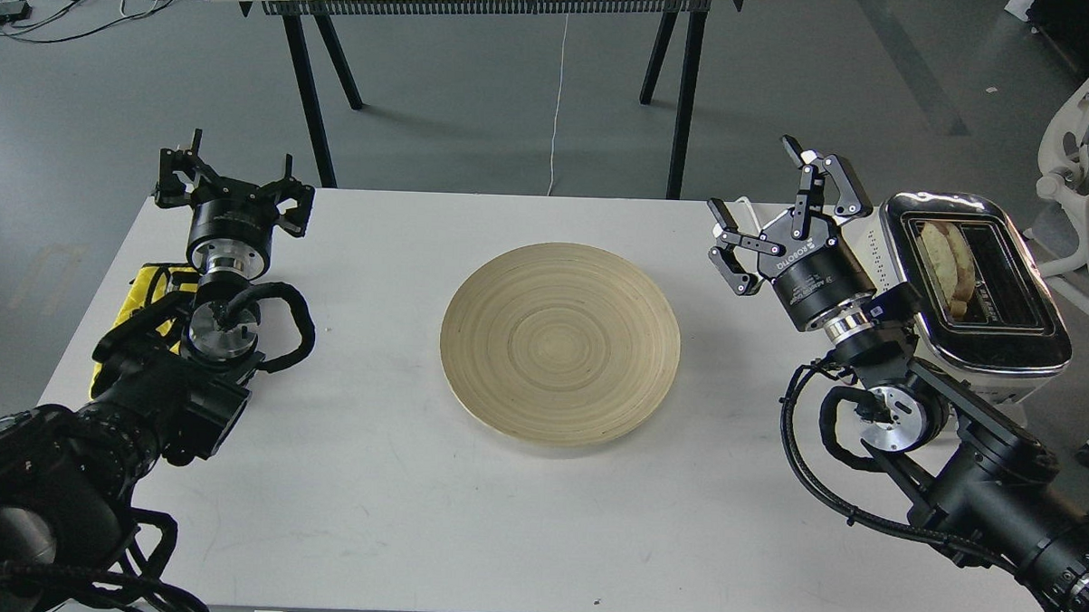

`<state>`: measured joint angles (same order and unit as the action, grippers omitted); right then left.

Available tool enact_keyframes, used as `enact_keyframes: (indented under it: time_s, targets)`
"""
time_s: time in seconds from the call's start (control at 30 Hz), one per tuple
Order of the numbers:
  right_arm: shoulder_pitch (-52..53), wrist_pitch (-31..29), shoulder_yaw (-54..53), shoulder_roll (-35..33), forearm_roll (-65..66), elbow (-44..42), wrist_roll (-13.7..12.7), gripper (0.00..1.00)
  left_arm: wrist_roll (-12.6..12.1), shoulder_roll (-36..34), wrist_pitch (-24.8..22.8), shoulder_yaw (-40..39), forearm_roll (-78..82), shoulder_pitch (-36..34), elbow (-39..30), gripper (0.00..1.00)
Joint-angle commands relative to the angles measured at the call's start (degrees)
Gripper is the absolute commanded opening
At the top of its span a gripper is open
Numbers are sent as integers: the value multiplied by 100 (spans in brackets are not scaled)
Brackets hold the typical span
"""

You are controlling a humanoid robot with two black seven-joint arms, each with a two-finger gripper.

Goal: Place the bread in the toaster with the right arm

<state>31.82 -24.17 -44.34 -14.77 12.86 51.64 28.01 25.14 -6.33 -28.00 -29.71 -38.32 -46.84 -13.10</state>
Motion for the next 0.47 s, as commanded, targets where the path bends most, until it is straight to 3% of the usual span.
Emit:
enact_keyframes:
  time_s: [0.0, 0.43]
  targets:
    - [-9, -18, -5, 1, -20, -14, -1, 99, -1, 0, 0, 0, -1, -1, 0, 100]
    - [-35, 52, -119, 27, -12, -23, -1, 99, -1, 0, 0, 0, -1, -1, 0, 100]
